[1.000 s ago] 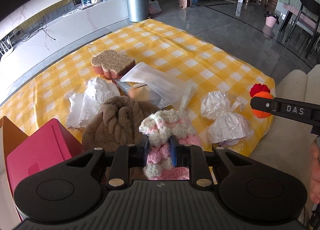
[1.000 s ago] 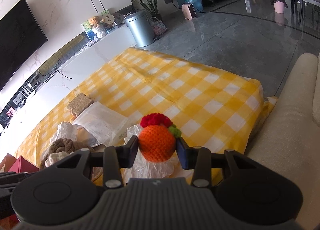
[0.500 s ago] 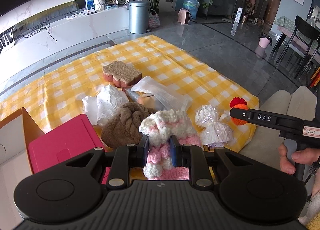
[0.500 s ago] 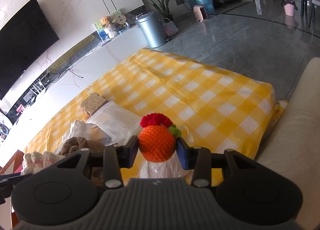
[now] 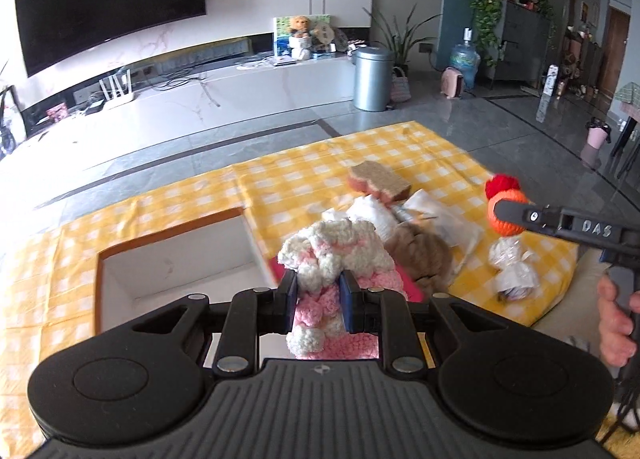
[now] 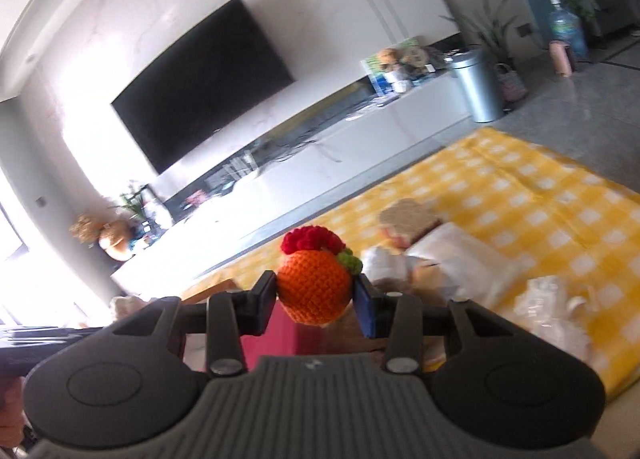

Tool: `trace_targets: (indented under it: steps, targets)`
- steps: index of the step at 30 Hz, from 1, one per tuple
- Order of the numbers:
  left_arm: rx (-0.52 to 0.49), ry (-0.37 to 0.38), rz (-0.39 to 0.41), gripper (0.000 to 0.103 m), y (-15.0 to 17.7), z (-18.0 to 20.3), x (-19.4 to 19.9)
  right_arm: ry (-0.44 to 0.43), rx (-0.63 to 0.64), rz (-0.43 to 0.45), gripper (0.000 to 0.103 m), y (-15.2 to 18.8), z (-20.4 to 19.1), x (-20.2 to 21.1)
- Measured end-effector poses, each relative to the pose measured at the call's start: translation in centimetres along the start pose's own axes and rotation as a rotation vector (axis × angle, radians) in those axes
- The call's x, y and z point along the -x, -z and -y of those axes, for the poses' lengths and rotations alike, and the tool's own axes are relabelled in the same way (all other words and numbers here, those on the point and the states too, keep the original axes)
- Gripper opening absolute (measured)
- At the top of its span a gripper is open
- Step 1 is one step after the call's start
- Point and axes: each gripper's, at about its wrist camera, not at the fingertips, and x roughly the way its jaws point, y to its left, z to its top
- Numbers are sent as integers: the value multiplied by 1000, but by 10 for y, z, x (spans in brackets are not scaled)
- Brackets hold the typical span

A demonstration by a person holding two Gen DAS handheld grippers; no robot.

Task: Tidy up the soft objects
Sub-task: 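Carry both items into the white box and open both grippers to release them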

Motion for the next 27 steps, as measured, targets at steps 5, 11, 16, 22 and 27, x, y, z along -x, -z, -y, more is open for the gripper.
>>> trace_targets:
  steps: [5,11,16,22,27]
  targets:
    - [56,-80,-61,25,39,-53,-1,-190,93,-97,41,16,-65,-30]
    - [39,-128,-141,25,72,-84,-6,-244,182,-218,41,48,-127,-73]
    - [-7,-164,-158,25,89,-94,-10,-224,253,-356,41,89,-156,-112]
    - [-63,-170,-162,25,102,-101,-18,-184,355,-457,41,119,-178,-143]
    - [-68,-153,-184,32,116,-109,-22,-144,399,-508,41,130,-181,-158]
